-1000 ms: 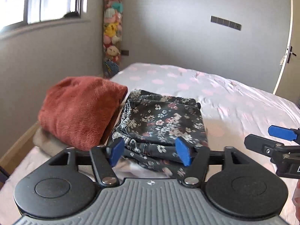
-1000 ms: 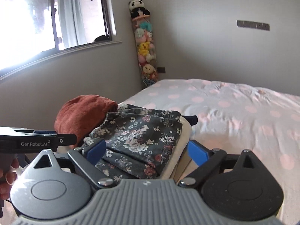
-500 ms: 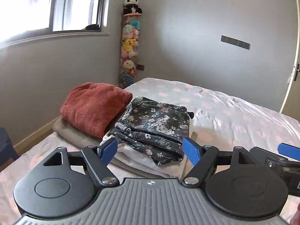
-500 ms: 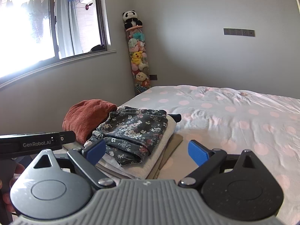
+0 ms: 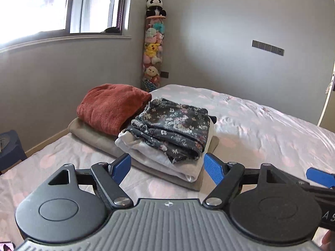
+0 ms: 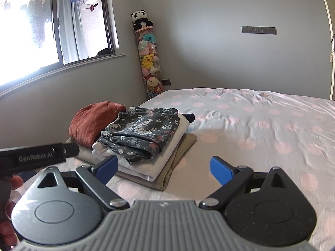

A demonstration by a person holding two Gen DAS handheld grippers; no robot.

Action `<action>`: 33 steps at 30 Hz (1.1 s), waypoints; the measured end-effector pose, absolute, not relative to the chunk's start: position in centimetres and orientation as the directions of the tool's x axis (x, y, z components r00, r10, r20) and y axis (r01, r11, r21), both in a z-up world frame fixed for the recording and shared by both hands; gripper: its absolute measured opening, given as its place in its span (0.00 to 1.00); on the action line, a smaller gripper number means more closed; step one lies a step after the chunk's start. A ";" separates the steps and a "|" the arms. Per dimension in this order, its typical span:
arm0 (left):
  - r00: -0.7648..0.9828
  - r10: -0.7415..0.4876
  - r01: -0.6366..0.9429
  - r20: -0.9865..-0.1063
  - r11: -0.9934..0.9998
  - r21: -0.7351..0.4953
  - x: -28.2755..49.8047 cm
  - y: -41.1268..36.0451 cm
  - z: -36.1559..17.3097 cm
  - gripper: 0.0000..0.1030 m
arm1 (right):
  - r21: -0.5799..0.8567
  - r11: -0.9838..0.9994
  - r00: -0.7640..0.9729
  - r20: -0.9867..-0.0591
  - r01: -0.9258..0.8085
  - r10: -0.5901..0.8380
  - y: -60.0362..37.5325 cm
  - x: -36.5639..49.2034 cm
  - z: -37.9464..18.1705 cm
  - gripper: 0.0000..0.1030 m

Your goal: Fold clothes

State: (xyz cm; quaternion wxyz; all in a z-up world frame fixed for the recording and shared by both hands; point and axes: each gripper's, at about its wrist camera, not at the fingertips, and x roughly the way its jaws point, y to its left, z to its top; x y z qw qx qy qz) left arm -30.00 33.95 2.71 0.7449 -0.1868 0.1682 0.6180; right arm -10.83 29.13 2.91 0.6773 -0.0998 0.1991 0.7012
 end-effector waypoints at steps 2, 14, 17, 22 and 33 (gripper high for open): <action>0.172 0.861 -0.985 -0.479 0.159 -0.068 -29.9 33.4 2.0 0.74 | 0.131 -0.010 -0.063 -0.409 -0.991 0.910 28.8 -11.0 2.8 0.93; 0.155 0.859 -0.983 -0.488 0.184 0.011 -28.4 32.0 0.2 0.74 | 0.096 -0.001 -0.039 -0.395 -0.995 0.918 27.7 -11.3 2.7 0.93; 0.162 0.852 -0.981 -0.498 0.193 0.009 -28.2 32.1 -0.1 0.74 | 0.104 -0.002 -0.044 -0.400 -0.995 0.916 27.9 -11.4 2.6 0.93; 0.179 0.838 -0.978 -0.516 0.210 0.003 -27.7 31.9 -0.5 0.74 | 0.088 -0.018 -0.052 -0.401 -0.996 0.914 27.9 -11.9 2.5 0.93; 0.189 0.828 -0.976 -0.528 0.220 -0.004 -27.4 31.7 -0.7 0.74 | 0.089 -0.013 -0.048 -0.404 -0.996 0.913 27.7 -11.6 2.3 0.94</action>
